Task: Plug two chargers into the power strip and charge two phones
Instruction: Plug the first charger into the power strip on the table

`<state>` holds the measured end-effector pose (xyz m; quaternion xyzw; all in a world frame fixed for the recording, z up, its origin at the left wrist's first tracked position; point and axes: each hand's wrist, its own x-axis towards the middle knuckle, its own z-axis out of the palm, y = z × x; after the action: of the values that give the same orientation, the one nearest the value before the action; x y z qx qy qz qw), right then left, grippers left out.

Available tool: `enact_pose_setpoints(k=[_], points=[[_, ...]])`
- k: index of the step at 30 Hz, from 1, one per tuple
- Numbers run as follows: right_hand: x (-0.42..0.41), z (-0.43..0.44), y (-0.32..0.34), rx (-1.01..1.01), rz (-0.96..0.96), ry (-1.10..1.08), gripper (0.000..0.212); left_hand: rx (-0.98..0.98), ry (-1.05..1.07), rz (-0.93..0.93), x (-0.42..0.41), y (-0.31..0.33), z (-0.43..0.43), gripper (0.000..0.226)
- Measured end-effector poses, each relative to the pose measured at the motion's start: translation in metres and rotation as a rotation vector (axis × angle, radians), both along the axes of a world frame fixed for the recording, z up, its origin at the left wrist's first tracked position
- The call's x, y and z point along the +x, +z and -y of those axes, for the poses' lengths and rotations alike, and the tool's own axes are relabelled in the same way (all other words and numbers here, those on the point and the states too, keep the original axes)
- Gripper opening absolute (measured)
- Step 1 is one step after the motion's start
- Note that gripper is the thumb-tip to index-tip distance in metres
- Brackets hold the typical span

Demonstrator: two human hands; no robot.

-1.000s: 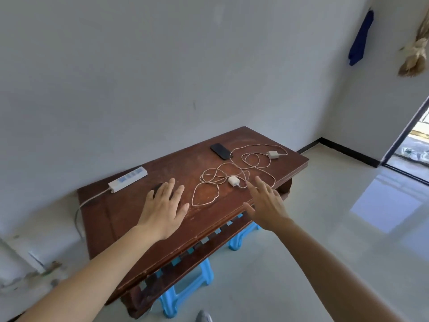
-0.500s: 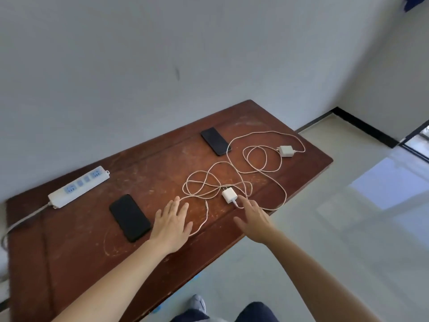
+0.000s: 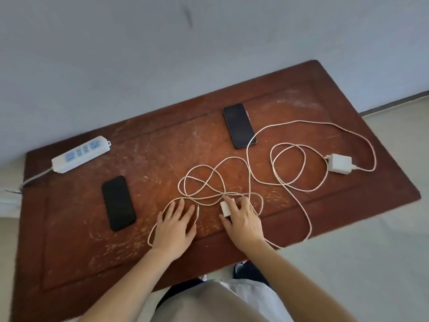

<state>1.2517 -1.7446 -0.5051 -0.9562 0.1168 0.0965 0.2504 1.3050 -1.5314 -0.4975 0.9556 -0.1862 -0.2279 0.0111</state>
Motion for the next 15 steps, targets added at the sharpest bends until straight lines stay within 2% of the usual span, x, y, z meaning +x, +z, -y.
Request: enact_pose_setpoints(k=[6,11,15], points=[[0.024,0.015,0.0,0.238,-0.046,-0.002,0.068,-0.089,0.219,0.082,0.012,0.015,0.025,0.024],[0.04,0.015,0.011,0.459,-0.001,-0.077,0.055,-0.158,0.282,0.217,0.035,0.041,0.02,0.02],[0.063,-0.009,0.036,0.68,0.011,-0.202,0.056,-0.426,0.481,0.331,0.052,0.066,-0.011,0.019]])
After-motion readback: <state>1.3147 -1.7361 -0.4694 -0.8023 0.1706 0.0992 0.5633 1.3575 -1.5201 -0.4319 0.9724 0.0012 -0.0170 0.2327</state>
